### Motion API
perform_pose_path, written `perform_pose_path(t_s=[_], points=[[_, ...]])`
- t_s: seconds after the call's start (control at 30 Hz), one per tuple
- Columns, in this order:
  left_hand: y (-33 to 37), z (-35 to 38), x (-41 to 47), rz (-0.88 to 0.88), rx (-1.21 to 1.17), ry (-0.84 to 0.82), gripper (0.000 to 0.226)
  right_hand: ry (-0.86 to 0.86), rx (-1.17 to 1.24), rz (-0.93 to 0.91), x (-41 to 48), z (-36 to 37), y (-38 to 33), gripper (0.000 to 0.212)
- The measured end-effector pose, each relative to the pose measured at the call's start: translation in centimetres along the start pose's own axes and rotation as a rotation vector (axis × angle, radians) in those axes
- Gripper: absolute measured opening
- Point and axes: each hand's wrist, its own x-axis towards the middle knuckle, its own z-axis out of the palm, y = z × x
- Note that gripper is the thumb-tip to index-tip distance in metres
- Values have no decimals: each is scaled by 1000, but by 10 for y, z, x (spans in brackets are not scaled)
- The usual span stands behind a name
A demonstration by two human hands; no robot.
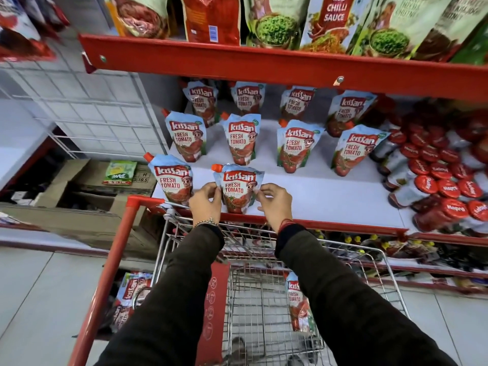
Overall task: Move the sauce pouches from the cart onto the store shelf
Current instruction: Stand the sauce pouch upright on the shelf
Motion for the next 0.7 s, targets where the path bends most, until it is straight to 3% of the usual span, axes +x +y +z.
perform_pose_path(t_s=[0.23, 0.4, 0.5, 0.6, 0.7], points=[[-3, 14, -25, -28, -141, 17, 35, -59, 7, -52, -9, -14, 20, 19], [-7, 26, -39, -107, -199, -18, 36, -213, -89, -141, -11, -18, 35, 35], [-4, 27, -29, -72, -113, -12, 40, -207, -134, -141, 3, -10, 32, 46], [0, 34, -13, -57, 53, -125, 33, -270, -105, 22, 21, 5, 21, 67], [3, 42, -1, -79, 124, -141, 31, -282, -119, 75, 43, 8, 19, 46]])
